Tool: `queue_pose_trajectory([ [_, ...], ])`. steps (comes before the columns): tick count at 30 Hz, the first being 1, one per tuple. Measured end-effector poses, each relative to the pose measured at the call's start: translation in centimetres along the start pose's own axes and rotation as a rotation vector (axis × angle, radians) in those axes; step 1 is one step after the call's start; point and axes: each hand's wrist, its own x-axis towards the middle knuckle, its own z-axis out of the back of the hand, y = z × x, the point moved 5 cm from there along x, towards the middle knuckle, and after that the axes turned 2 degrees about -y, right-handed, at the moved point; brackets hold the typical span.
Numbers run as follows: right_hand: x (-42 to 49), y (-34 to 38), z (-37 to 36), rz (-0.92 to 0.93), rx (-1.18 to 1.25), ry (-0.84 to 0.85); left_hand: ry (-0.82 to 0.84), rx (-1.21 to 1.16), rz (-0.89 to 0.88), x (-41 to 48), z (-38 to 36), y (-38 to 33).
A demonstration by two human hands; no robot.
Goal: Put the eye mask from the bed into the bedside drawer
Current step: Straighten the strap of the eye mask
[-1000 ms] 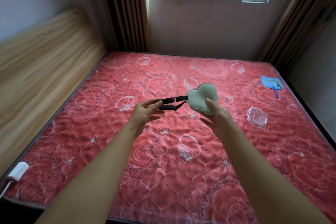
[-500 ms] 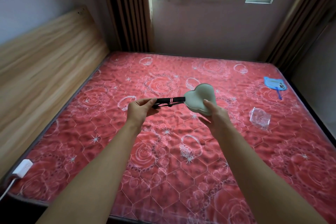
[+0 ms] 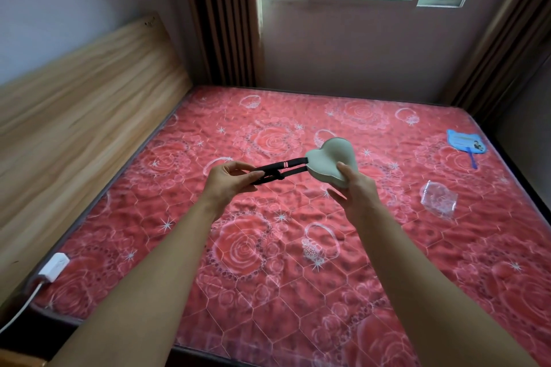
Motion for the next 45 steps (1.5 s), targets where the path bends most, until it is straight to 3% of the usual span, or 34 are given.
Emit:
queue_pose_trajectory([
  [8, -0.3, -0.2, -0.3, -0.013, -0.03, 0.045, -0.151, -0.273, 0.05, -0.2, 0.3, -0.4],
  [11, -0.3, 0.1, 0.0, -0.007, -0.049, 0.051, -0.046, -0.25, 0.109, -0.3, -0.2, -0.5],
  [14, -0.3, 0.3, 0.5, 0.008, -0.074, 0.052, 0.105, -0.157, 0.156, -0.5, -0.8, -0.6],
  [19, -0.4, 0.7, 0.9, 0.03, -0.072, 0.039, 0.071, 0.186, 0.103, -0.5, -1.0, -1.2],
  [23, -0.6, 1.0, 0.9, 0.053, -0.081, 0.036, 0.153, 0.26, 0.105, -0.8, -0.9, -1.6],
  [30, -0.8, 0.7, 0.6, 0.043, -0.065, 0.046, 0.287, 0.043, 0.113, -1.3, -0.8, -1.6],
  [37, -0.6, 0.5, 1.7, 0.011, -0.014, -0.017, 0.251, -0.36, 0.11, -1.3, 0.8, -1.2],
  [39, -0.7, 0.4, 1.7, 0.013, -0.034, 0.018, 0.269, -0.273, 0.154, -1.5, 0.9, -0.8],
  [45, -1.3, -0.4, 0.4, 0.015, -0.117, 0.113, 0.277, 0.391, 0.193, -2.2, -0.9, -0.4],
])
